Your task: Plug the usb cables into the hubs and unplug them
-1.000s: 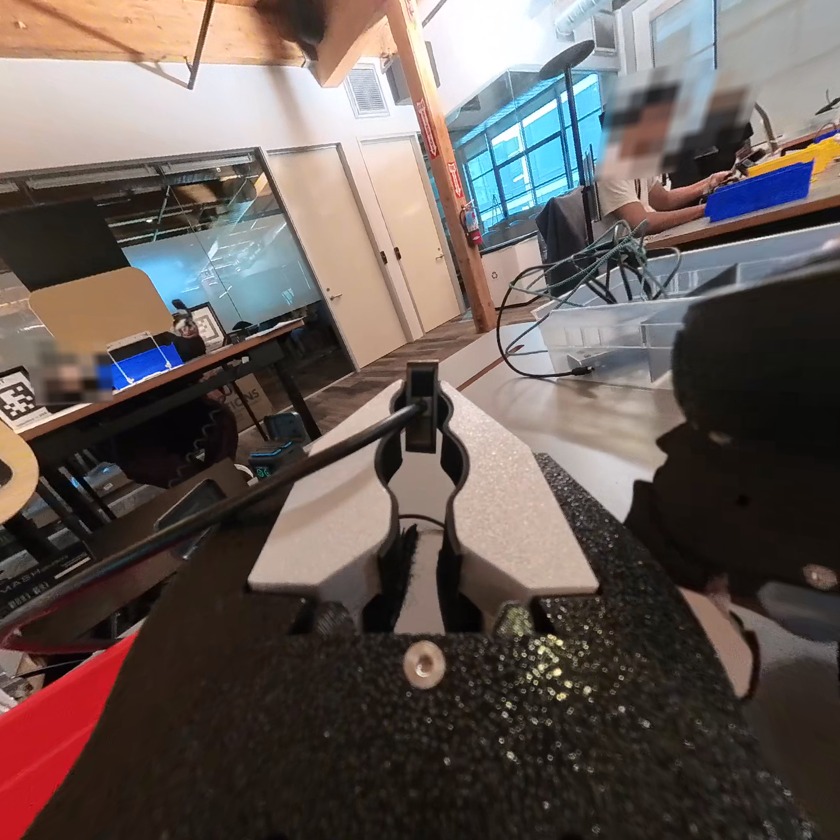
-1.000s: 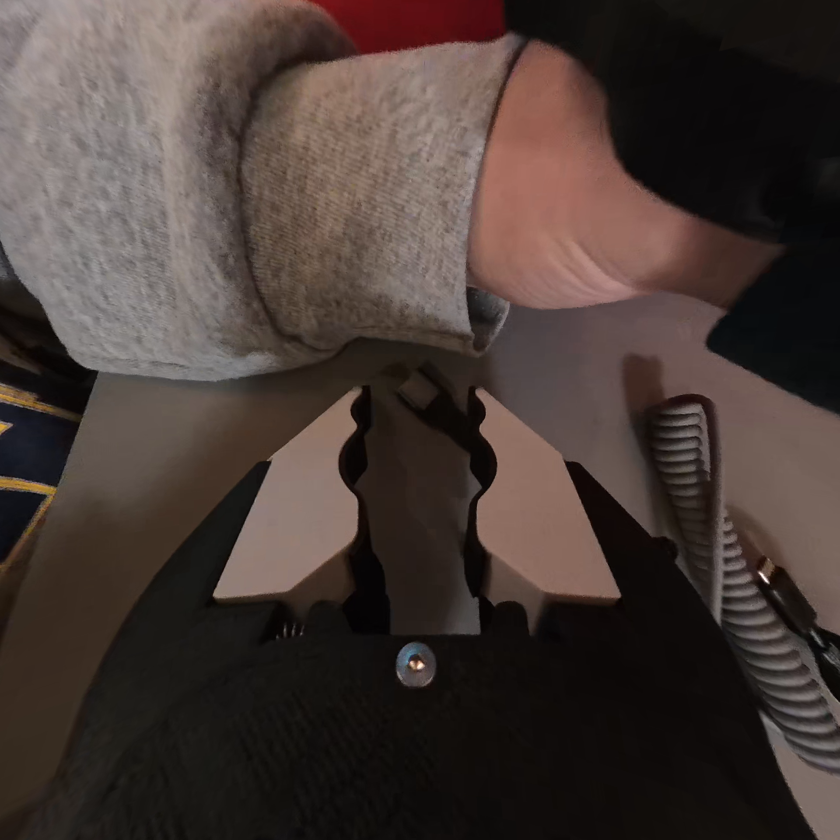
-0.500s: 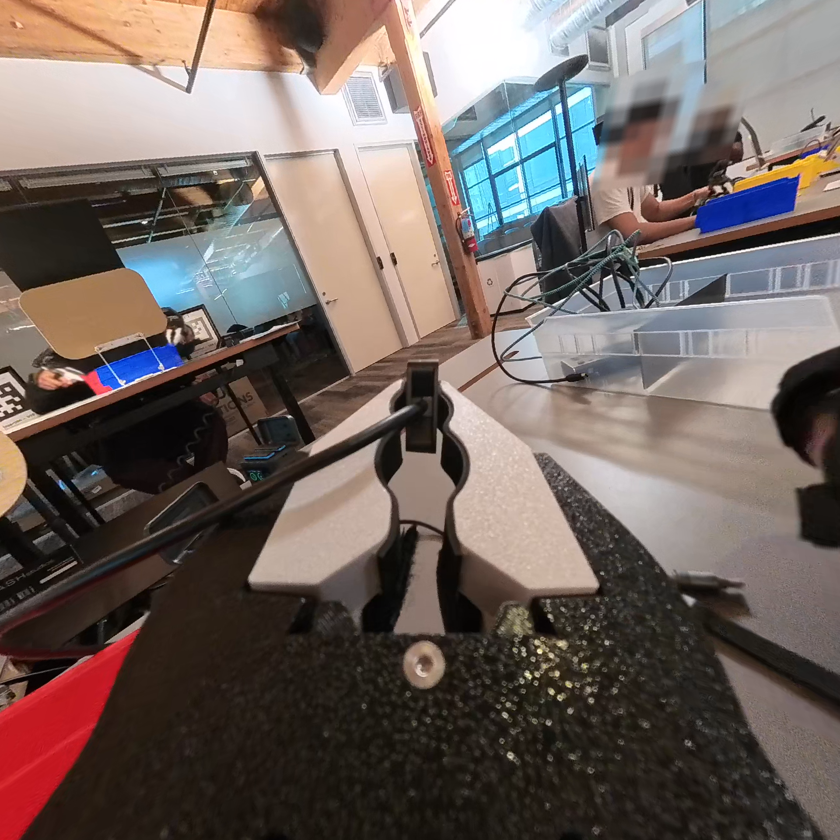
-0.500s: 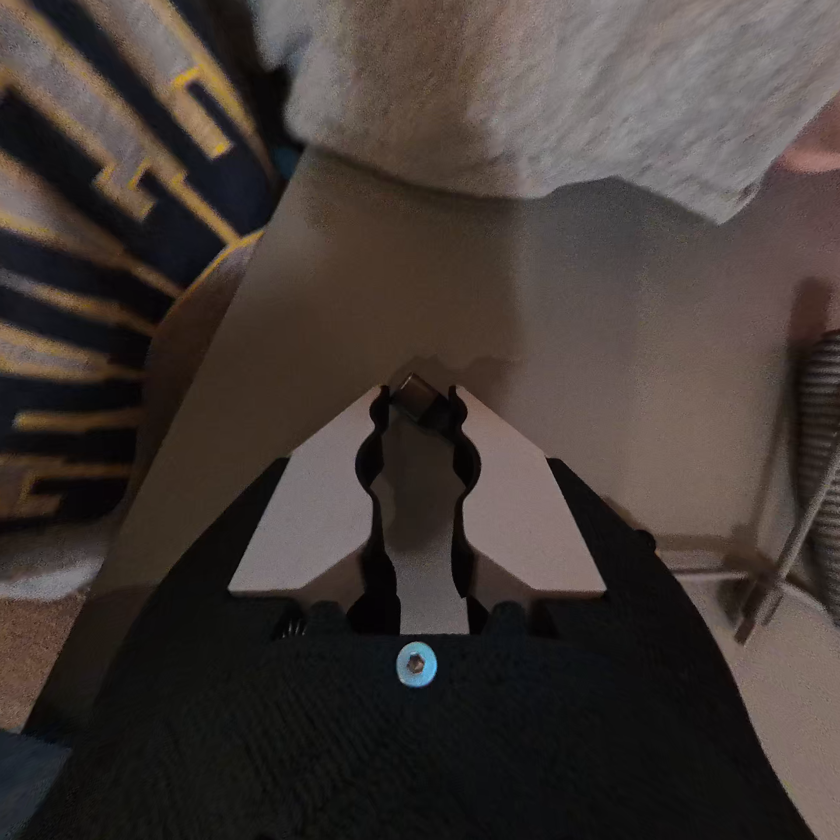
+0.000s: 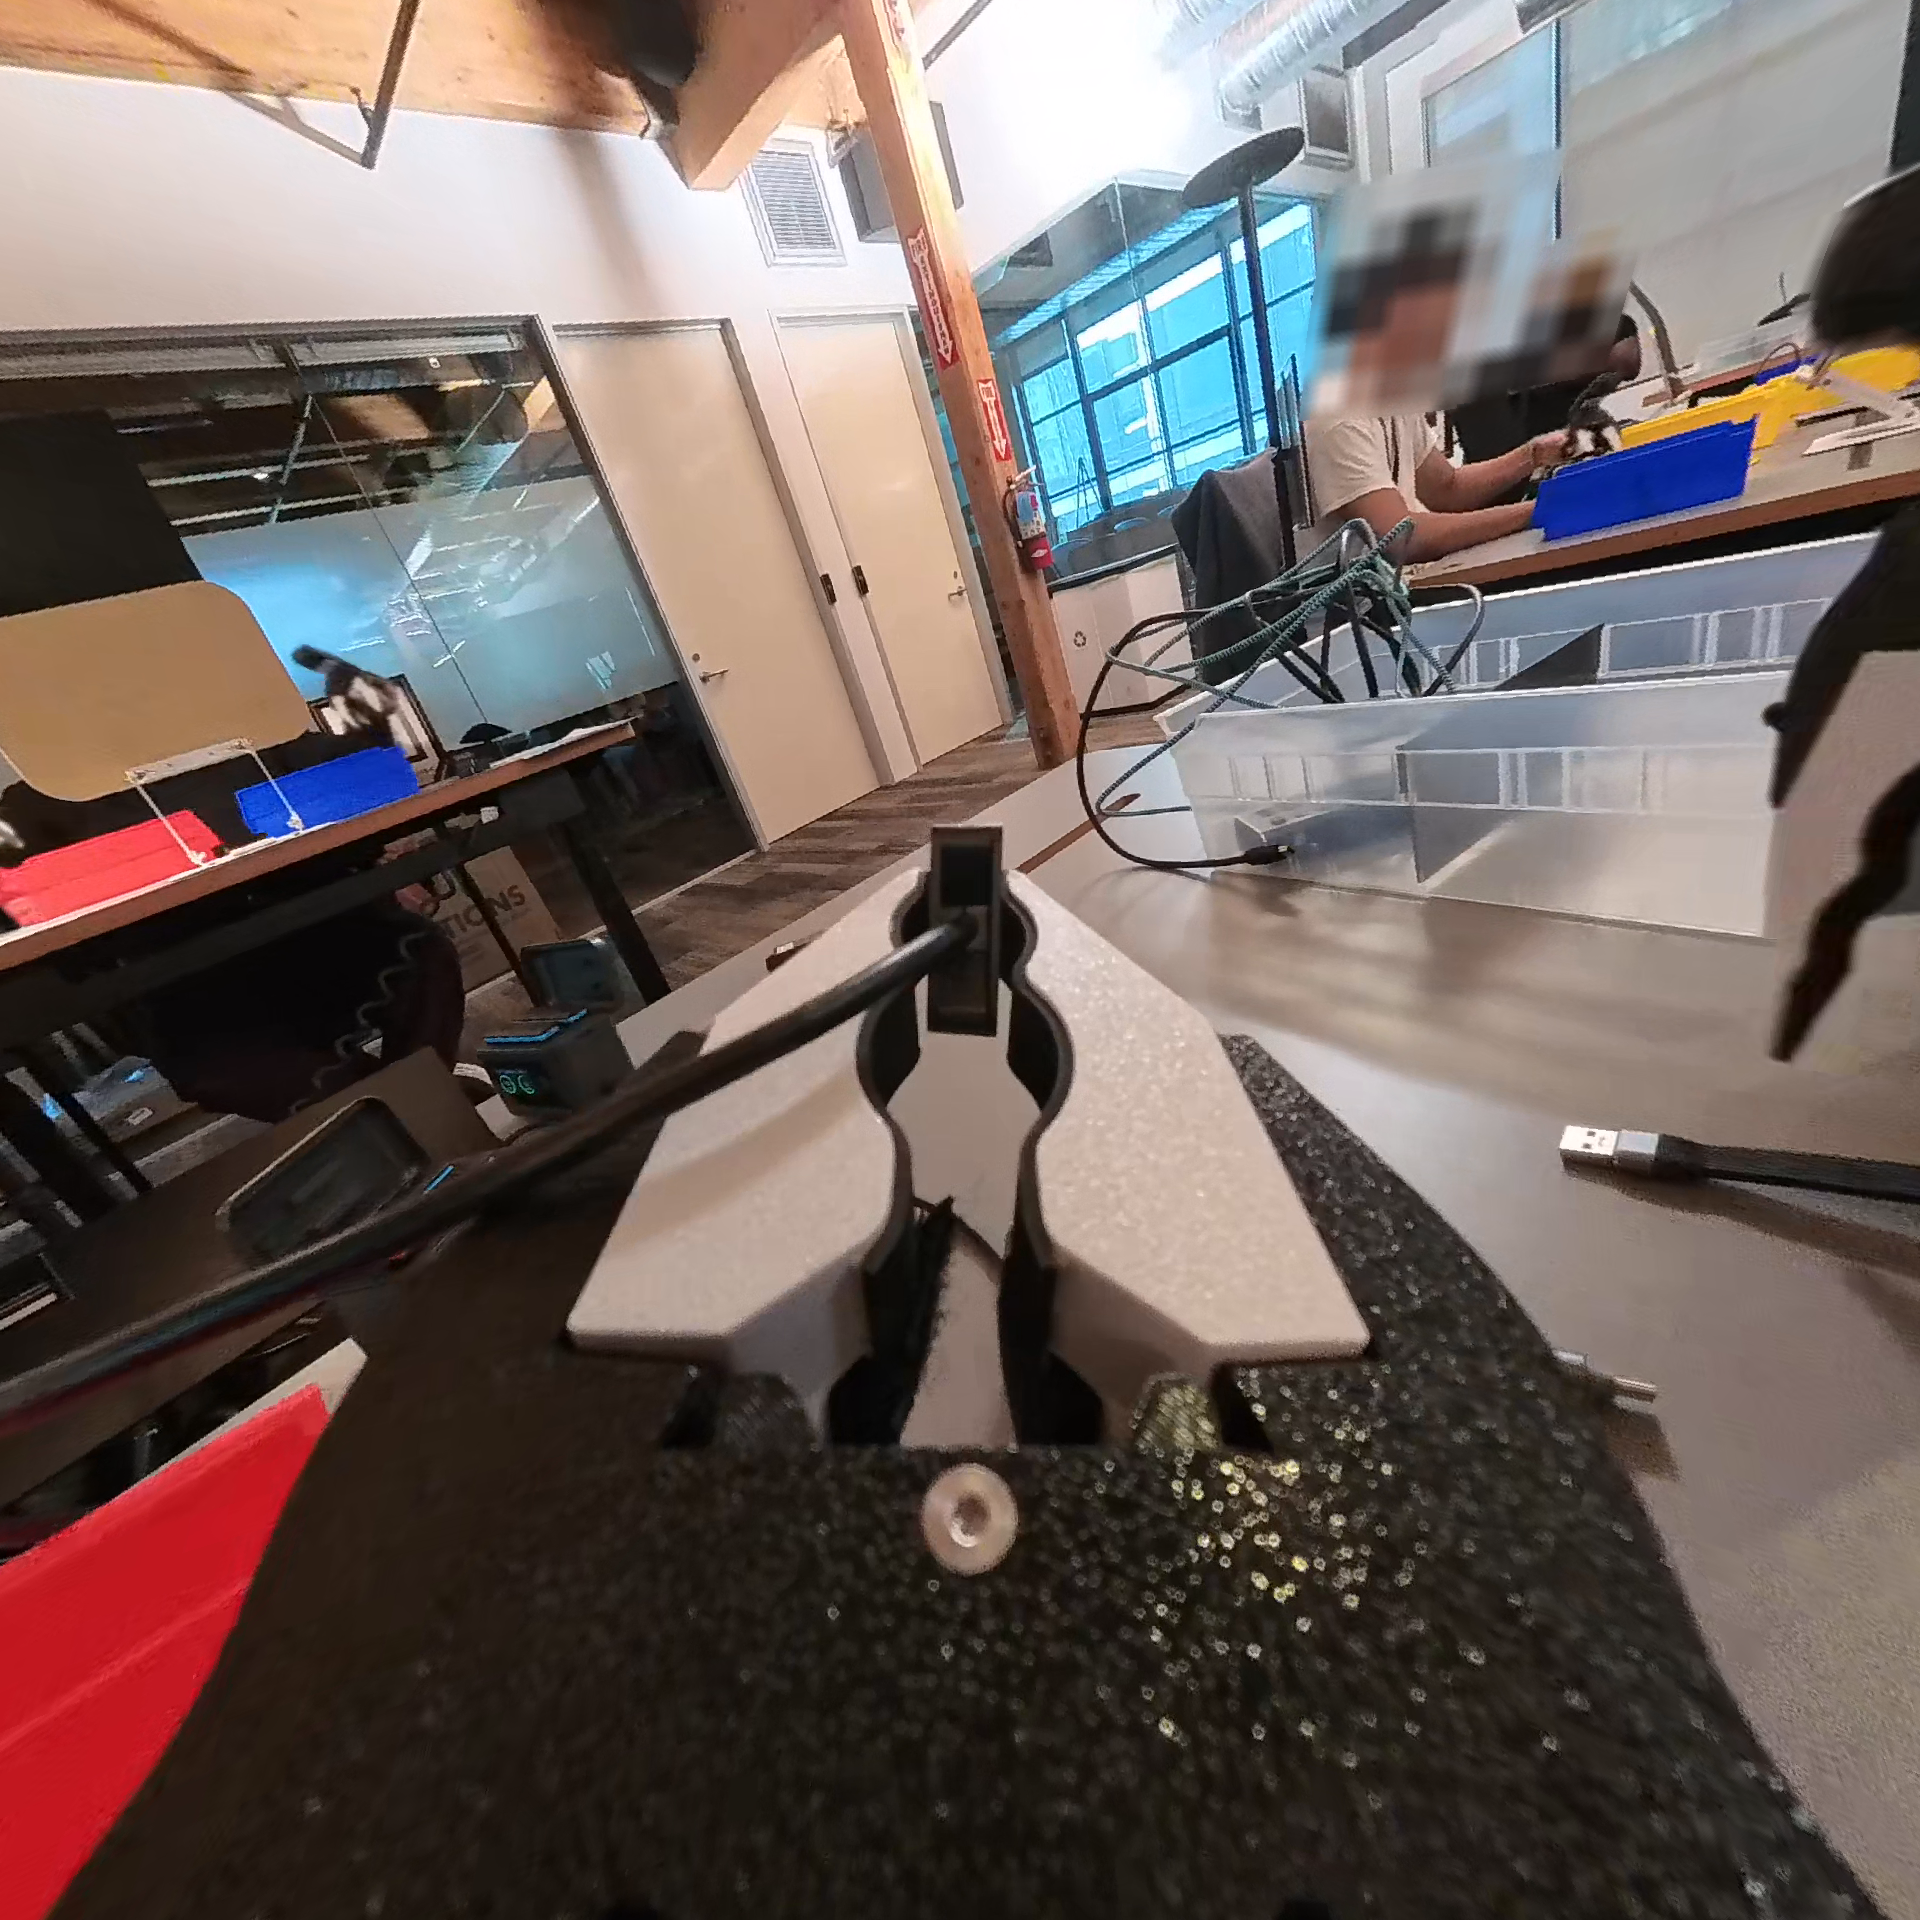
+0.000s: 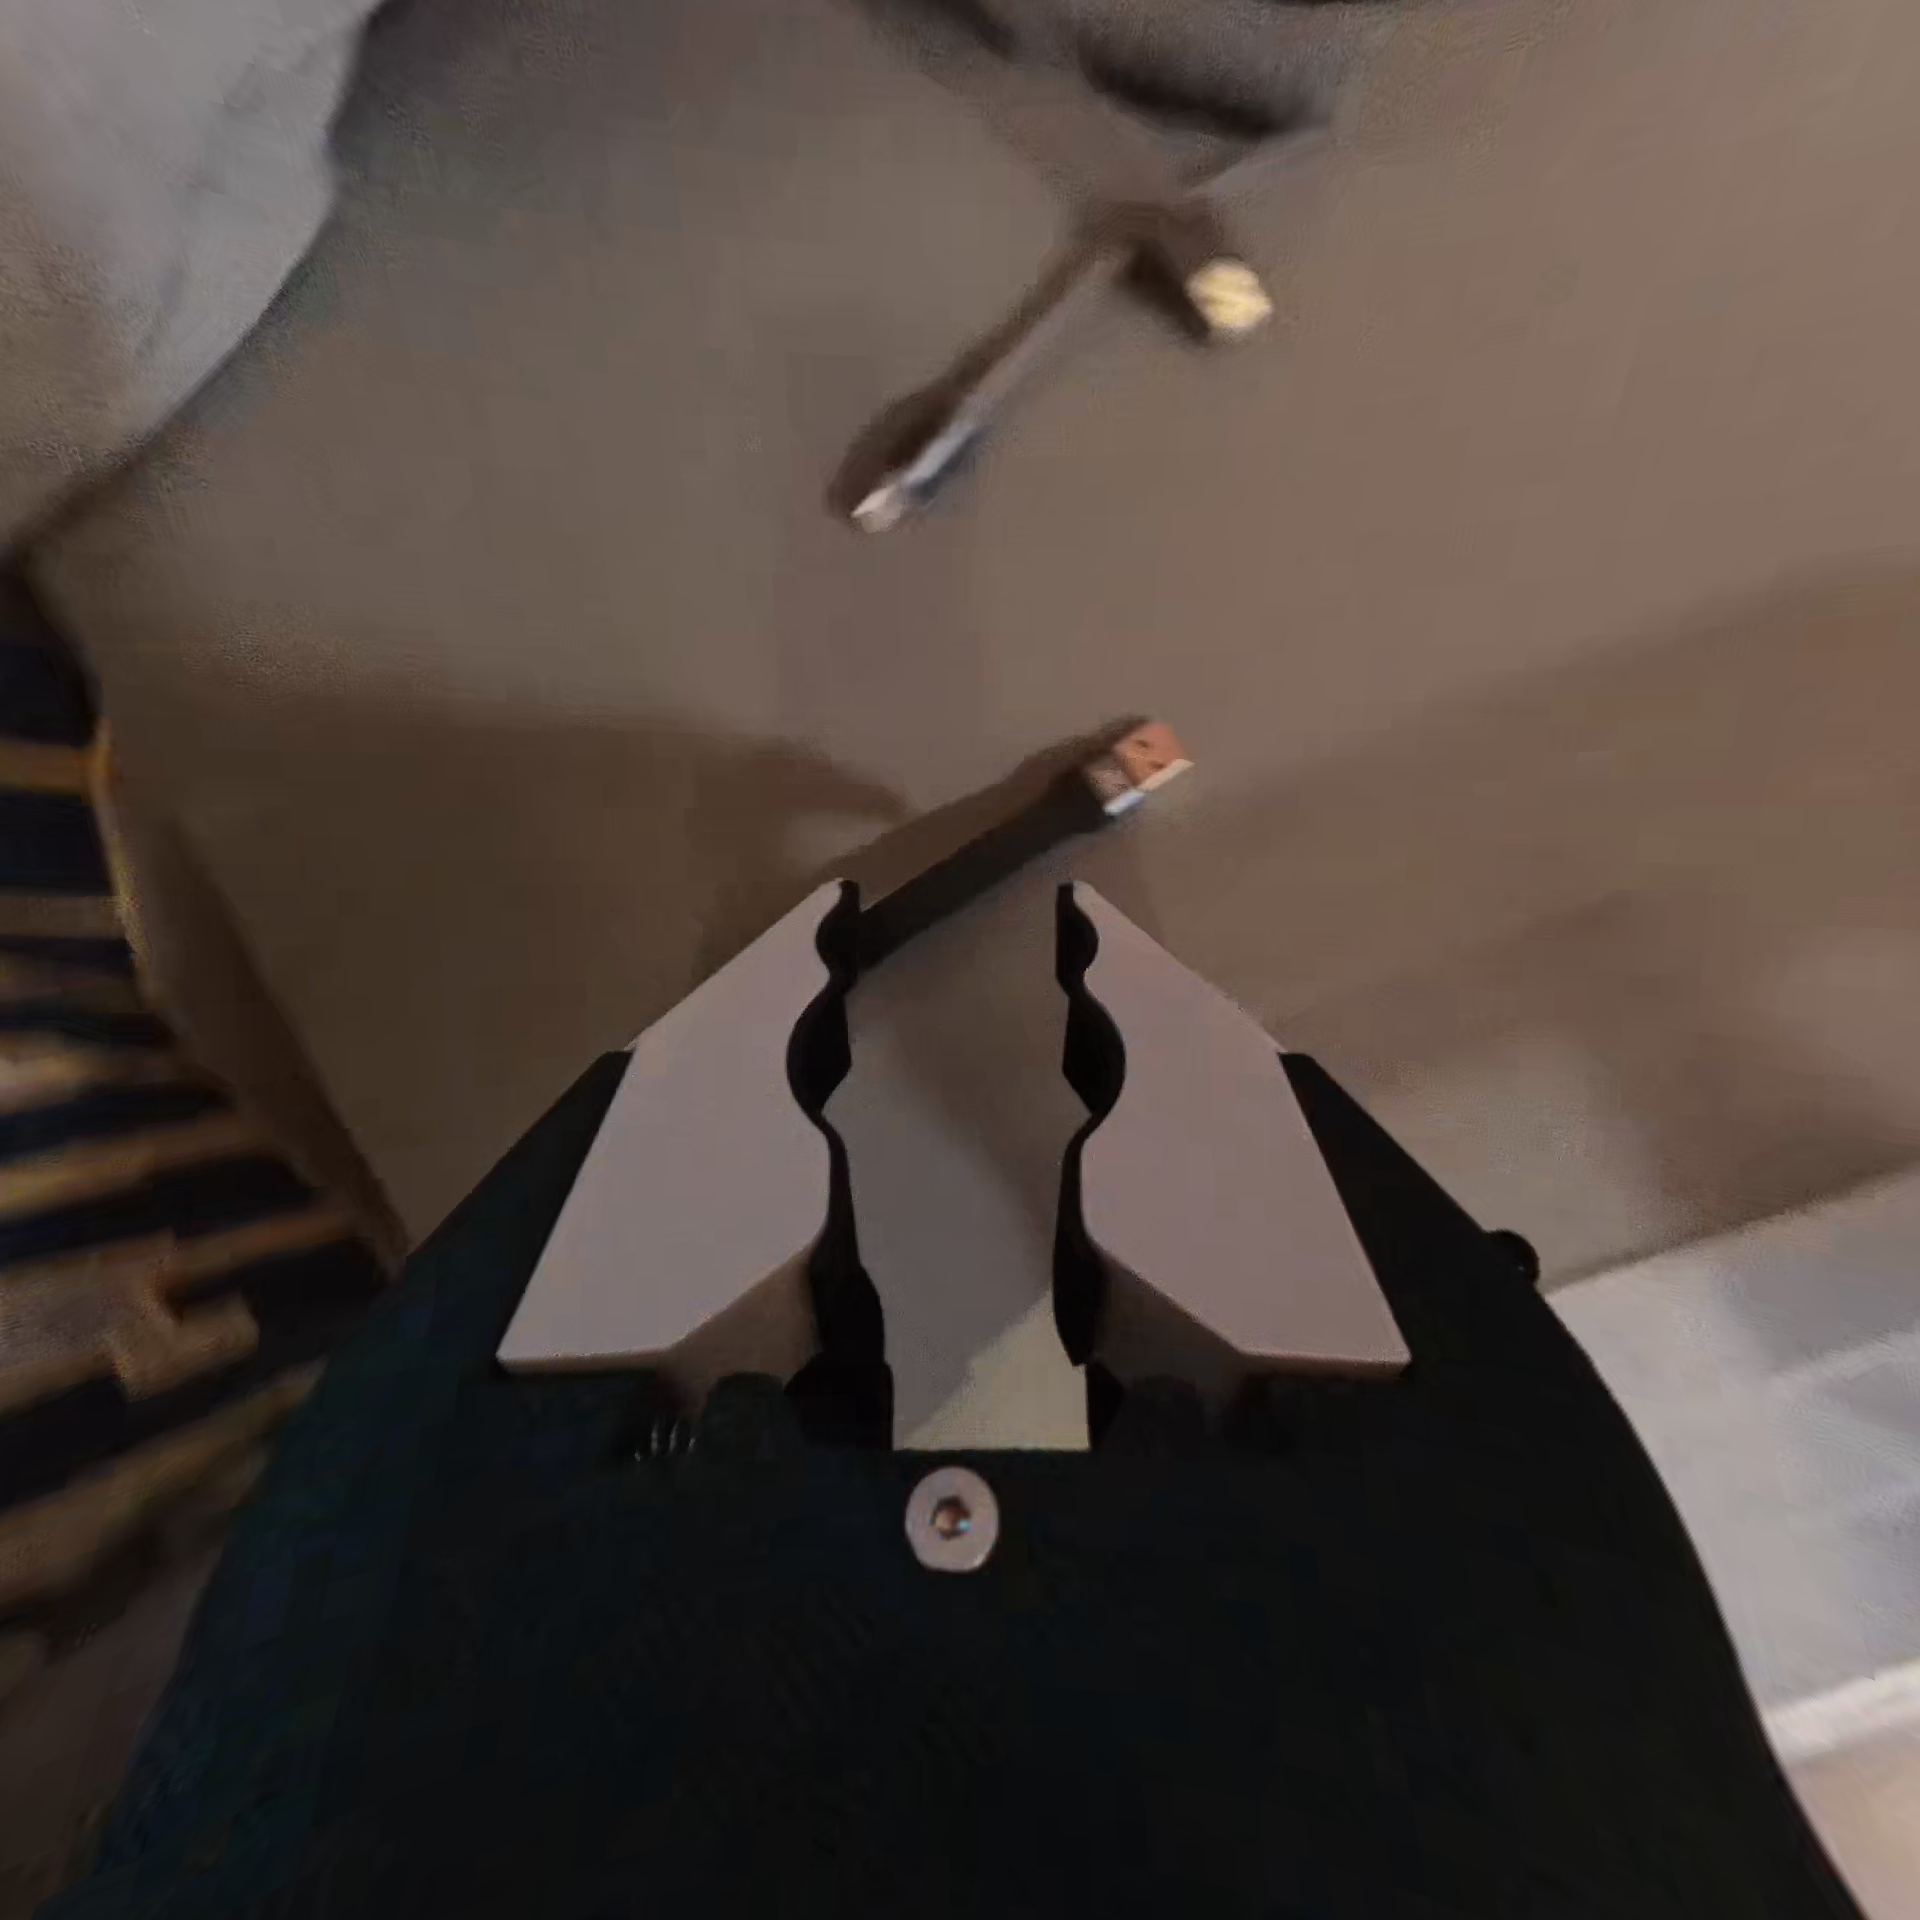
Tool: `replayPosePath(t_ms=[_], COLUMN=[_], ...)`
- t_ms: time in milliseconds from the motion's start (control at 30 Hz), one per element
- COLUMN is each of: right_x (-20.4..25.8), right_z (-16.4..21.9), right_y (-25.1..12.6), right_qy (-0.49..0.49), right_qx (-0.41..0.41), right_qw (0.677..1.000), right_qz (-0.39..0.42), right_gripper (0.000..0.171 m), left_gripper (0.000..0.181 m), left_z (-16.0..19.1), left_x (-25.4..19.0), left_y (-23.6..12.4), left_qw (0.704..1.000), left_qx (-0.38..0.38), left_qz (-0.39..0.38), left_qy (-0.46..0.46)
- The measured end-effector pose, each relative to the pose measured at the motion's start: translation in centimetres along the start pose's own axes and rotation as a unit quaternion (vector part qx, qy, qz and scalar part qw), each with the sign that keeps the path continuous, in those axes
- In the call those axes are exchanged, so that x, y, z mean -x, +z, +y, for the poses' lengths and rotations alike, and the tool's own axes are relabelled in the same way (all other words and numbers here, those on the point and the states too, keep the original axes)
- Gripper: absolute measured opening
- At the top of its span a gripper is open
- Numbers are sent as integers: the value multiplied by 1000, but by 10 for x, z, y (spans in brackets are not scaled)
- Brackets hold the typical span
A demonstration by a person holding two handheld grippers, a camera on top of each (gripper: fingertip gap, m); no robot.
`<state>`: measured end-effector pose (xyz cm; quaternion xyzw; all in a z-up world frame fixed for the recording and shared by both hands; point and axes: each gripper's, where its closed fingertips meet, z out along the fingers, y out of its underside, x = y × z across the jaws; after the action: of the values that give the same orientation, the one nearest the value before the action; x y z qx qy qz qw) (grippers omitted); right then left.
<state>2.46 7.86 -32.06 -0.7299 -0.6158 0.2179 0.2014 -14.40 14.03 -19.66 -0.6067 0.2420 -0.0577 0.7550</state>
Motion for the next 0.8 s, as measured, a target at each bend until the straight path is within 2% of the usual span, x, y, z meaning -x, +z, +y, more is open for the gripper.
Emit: replayPosePath(t_ms=[33, 100, 233, 433, 533, 800], right_x=[-8, -17, -30, -29, -29, -27], right_z=[-1, -1, 0, 0, 2, 3], right_y=[2, 10, 19, 33, 34, 32], right_qy=[59, 141, 194, 187, 171, 121], right_qx=[-20, -50, -70, -29, -11, -10], right_qw=[998, 988, 974, 972, 971, 977], right_qz=[23, 47, 94, 137, 165, 173], right_gripper=[36, 38, 41, 41, 32, 10], left_gripper=[8, 8, 8, 8, 8, 8], left_z=[0, 1, 2, 5, 7, 7], left_x=[0, -1, -4, -13, -18, -28], left_y=[0, 0, 1, 4, 5, 5], left_qw=[1000, 1000, 1000, 1000, 999, 997], left_qx=[0, 0, 1, 9, 15, 20], left_qz=[1, 2, 6, 20, 28, 43], left_qy=[-1, -2, 2, 16, 29, 55])
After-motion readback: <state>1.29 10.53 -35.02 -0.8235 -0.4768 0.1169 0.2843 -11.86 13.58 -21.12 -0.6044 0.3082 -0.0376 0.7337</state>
